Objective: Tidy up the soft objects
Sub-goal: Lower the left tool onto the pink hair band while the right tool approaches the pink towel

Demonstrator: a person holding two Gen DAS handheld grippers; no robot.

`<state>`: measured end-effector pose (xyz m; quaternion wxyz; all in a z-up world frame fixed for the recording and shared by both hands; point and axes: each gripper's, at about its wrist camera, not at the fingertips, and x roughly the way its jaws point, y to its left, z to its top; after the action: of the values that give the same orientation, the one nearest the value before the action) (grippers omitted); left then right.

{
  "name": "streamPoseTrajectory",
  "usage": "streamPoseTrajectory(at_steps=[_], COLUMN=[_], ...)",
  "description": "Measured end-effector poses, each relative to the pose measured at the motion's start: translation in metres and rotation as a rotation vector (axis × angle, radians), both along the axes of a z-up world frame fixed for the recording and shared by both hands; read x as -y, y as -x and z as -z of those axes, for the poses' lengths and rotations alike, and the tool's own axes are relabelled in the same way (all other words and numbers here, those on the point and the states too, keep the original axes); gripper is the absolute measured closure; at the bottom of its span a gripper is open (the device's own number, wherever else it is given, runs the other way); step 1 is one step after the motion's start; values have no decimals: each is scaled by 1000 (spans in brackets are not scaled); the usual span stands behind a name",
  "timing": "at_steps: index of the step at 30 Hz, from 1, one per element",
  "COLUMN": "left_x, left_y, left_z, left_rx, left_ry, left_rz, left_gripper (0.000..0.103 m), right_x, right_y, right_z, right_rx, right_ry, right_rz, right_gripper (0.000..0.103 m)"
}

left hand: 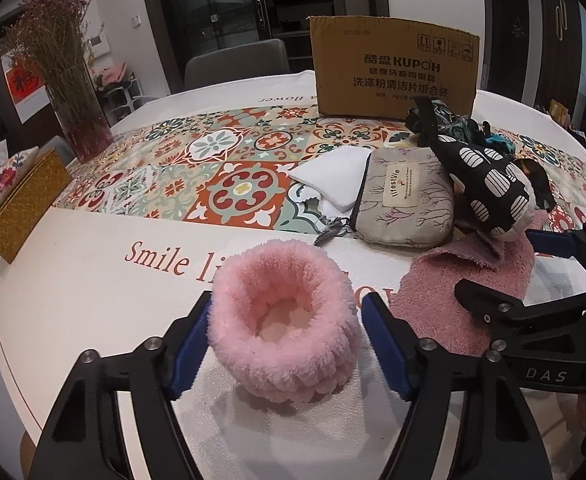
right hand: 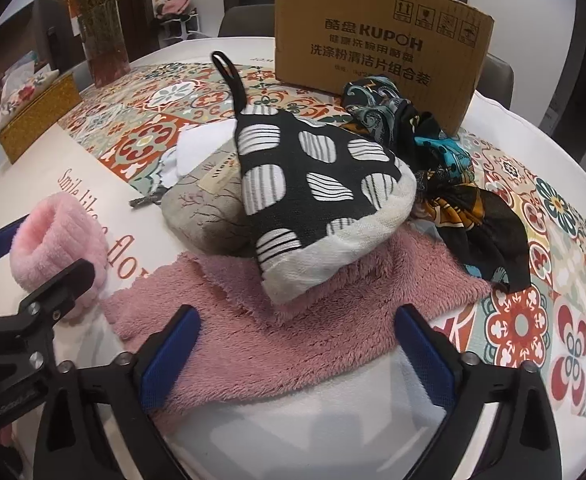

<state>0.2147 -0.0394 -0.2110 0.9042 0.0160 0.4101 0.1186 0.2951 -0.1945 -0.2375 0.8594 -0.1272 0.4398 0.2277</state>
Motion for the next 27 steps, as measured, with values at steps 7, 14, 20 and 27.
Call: streamPoseTrajectory(at_steps=[7,14,20,27], left_x=[-5,-7,-6,-6], left_y=[0,0,0,-1], left_z=[-2,-2,-3,-4], left_rx=[1,1,-3,-3], left_ry=[25,37,37,58], left_rz=[4,12,21,42], left_gripper=[44,44,46,59], right_x=[-8,-6,-6,-5], right_y=[3,4,4,2], right_z=[-3,-2,-1,-3], right_rx=[-10,-8,2,-17], right_ry=[9,-6,-12,-12], right_rz=[5,53,69,65], right_gripper=[22,18,15,32])
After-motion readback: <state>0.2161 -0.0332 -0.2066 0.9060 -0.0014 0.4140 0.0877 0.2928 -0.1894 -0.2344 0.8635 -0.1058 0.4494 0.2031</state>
